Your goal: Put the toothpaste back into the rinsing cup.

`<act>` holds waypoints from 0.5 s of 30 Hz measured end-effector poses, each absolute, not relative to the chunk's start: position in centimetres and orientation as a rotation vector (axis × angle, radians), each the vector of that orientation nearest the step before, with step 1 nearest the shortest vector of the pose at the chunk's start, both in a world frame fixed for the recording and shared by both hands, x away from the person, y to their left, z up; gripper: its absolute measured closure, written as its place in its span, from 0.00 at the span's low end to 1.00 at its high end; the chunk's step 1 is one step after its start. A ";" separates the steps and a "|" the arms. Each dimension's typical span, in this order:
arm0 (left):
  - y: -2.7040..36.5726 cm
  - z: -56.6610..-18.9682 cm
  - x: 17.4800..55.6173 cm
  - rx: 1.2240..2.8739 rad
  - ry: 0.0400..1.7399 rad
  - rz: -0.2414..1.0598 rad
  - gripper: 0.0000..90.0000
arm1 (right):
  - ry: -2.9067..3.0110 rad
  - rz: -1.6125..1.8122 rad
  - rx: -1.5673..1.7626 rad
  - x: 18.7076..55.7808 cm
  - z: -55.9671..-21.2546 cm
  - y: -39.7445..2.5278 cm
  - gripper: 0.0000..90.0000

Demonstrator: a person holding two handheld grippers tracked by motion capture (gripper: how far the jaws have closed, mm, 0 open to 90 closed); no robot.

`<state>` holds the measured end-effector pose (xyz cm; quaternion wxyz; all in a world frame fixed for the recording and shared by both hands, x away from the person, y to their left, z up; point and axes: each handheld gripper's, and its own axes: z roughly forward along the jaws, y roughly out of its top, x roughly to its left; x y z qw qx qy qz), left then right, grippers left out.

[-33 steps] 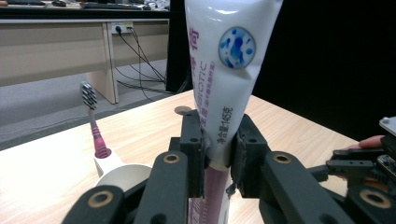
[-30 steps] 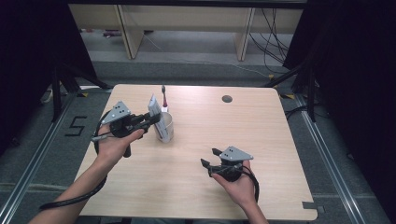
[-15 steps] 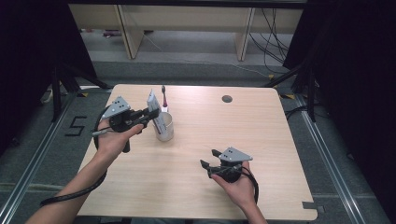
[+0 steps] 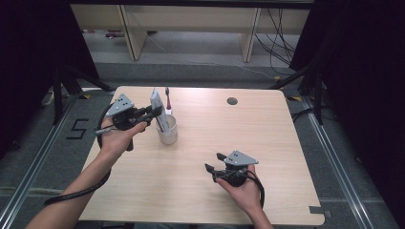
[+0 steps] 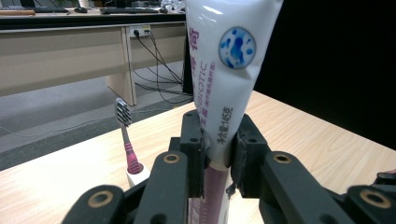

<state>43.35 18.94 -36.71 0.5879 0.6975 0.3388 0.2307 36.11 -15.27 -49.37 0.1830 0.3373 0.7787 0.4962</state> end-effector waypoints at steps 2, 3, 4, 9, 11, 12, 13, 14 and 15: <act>18.8 -36.7 43.5 1.629 0.787 0.546 0.85 | 2.197 1.389 0.940 36.1 -49.2 -15.4 0.43; 18.8 -36.6 43.5 1.628 0.787 0.546 0.85 | 2.195 1.387 0.942 36.1 -49.2 -15.4 0.43; 18.7 -36.6 43.6 1.629 0.788 0.547 0.85 | 2.200 1.389 0.949 36.1 -49.2 -15.4 0.43; 18.6 -36.6 43.9 1.627 0.791 0.550 0.85 | 2.194 1.389 0.935 36.1 -49.3 -15.5 0.43; 18.6 -36.6 44.0 1.630 0.793 0.552 0.85 | 2.194 1.387 0.939 36.1 -49.3 -15.5 0.43; 18.6 -36.6 44.1 1.629 0.794 0.553 0.85 | 2.194 1.386 0.939 36.1 -49.3 -15.5 0.43; 18.6 -36.6 44.1 1.628 0.796 0.553 0.85 | 2.197 1.389 0.952 36.0 -49.3 -15.5 0.43; 18.6 -36.6 44.2 1.626 0.797 0.554 0.85 | 2.199 1.388 0.952 36.1 -49.3 -15.5 0.43; 18.6 -36.6 44.2 1.626 0.799 0.555 0.85 | 2.202 1.393 0.967 36.0 -49.3 -15.4 0.43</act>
